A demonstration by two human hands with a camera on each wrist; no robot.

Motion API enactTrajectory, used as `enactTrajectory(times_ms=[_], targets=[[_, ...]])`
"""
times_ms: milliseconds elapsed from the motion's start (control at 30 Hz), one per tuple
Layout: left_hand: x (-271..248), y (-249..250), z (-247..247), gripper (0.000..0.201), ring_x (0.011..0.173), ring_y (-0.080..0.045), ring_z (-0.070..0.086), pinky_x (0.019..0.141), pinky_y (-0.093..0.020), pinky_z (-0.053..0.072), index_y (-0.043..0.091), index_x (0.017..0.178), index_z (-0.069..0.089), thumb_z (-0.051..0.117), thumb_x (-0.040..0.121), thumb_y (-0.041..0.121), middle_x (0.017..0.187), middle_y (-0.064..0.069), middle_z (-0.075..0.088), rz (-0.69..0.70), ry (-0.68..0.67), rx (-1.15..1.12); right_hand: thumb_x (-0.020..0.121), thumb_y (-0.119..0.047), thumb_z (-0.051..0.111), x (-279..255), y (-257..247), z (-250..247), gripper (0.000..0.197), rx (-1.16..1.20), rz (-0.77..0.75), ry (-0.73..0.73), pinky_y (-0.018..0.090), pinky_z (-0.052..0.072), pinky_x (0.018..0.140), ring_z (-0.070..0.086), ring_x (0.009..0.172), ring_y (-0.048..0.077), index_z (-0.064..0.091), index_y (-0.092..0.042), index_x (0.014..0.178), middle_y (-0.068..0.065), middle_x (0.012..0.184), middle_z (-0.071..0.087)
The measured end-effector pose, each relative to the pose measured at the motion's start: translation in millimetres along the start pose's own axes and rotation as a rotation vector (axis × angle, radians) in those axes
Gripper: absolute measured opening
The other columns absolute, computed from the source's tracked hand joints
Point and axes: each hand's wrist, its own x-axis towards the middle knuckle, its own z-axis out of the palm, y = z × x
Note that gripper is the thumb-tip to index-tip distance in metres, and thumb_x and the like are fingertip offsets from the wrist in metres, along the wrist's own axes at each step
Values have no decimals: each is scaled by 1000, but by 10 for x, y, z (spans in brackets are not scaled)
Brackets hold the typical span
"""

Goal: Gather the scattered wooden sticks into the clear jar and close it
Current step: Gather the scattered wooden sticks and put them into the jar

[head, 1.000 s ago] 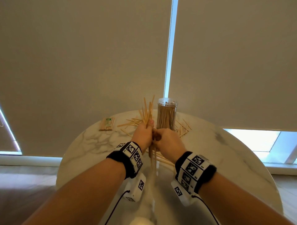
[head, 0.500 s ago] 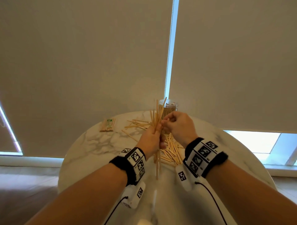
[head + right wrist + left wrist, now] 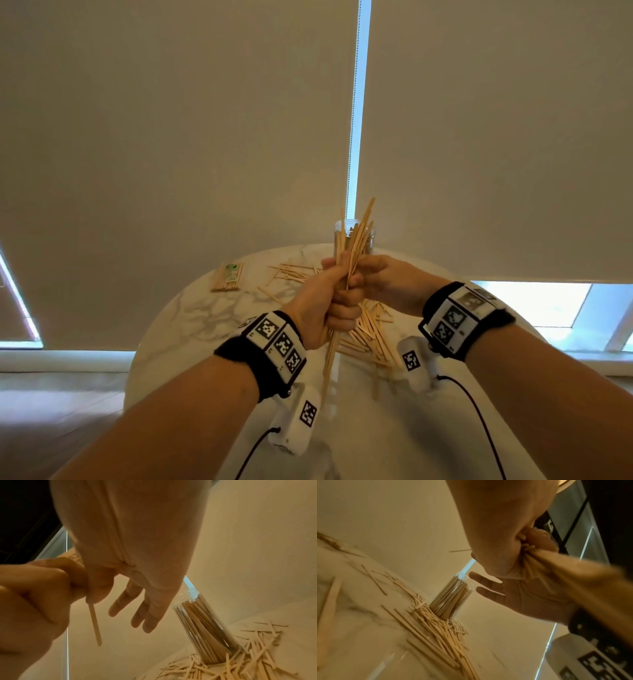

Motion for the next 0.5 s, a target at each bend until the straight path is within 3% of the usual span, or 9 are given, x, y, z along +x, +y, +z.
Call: enactTrajectory(times_ms=[167, 267, 367, 433, 500], targets=[[-36, 14, 7, 56, 38, -6, 19, 34, -16, 18, 21, 69, 43, 40, 91, 72, 54, 7, 23, -10, 6, 74, 91, 4, 62, 4, 6, -35, 24, -213, -17, 140, 42, 51, 101, 69, 105, 25, 72, -4, 112, 11, 108, 74], [-23, -60, 19, 57, 43, -8, 17, 38, -19, 18, 23, 65, 44, 45, 82, 77, 56, 6, 25, 96, 115, 201, 86, -17, 75, 24, 6, -89, 8, -457, 9, 312, 49, 54, 88, 67, 86, 34, 80, -20, 92, 11, 93, 76], [21, -115, -9, 54, 47, -9, 22, 40, -22, 21, 26, 52, 60, 52, 92, 61, 58, 5, 32, 195, 238, 224, 86, -25, 77, 15, 14, -128, 4, -685, 107, 445, 39, 53, 73, 58, 65, 14, 79, -25, 82, -6, 68, 69], [64, -127, -31, 54, 47, -9, 23, 40, -22, 23, 29, 51, 63, 50, 97, 54, 59, 5, 32, 236, 296, 203, 88, -20, 74, -1, 5, -138, 5, -784, 128, 525, 30, 52, 67, 60, 63, 8, 77, -22, 85, -9, 67, 67], [101, -126, -47, 44, 46, -9, 24, 40, -22, 25, 29, 63, 61, 49, 99, 50, 57, 6, 32, 283, 353, 197, 90, -17, 72, -19, -8, -147, 5, -832, 117, 628, 27, 53, 64, 64, 64, 9, 73, -21, 86, -6, 71, 68]])
